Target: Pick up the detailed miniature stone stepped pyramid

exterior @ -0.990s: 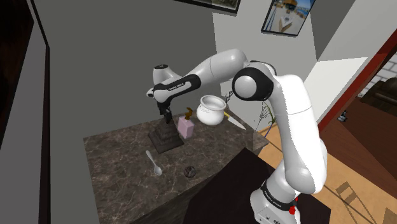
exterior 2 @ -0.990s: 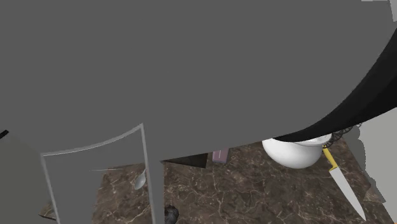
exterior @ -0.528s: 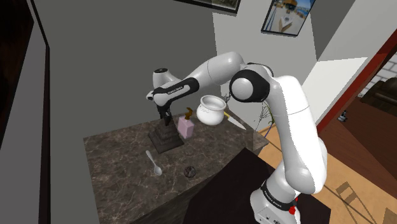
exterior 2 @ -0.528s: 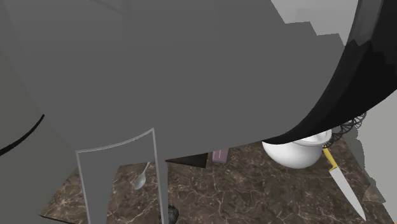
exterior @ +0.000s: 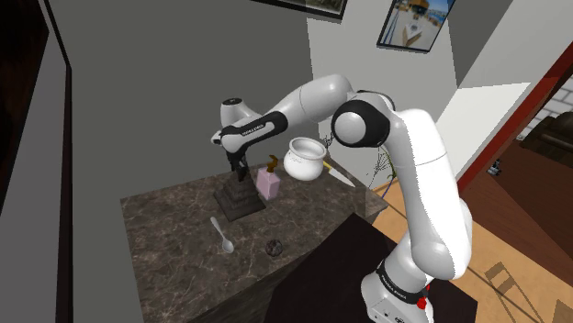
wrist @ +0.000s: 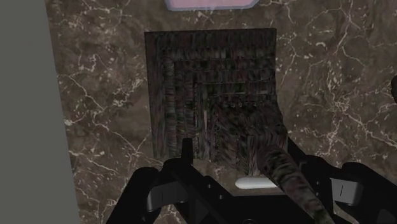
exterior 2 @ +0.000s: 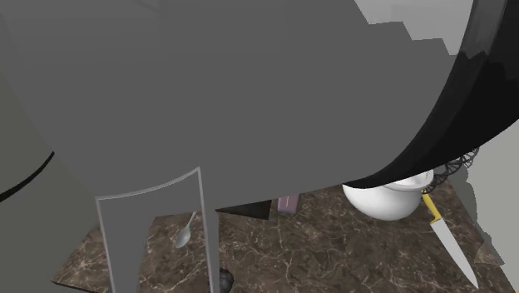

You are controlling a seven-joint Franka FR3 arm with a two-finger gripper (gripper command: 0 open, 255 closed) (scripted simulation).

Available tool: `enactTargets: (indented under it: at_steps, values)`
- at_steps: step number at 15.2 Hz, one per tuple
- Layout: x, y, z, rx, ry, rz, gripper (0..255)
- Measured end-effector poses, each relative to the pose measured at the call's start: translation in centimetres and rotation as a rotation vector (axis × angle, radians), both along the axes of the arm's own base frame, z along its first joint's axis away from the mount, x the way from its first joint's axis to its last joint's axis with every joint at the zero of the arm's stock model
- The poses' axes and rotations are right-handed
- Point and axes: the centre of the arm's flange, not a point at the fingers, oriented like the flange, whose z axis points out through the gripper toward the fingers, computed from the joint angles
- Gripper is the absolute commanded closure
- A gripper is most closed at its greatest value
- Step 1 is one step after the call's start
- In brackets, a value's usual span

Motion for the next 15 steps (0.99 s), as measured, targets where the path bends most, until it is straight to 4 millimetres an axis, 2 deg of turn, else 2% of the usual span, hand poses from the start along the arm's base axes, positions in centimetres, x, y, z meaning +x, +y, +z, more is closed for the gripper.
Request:
enactTargets:
  at_steps: [15]
  values:
    - [0.0, 0.0, 7.3, 0.000, 0.002, 0.000, 255]
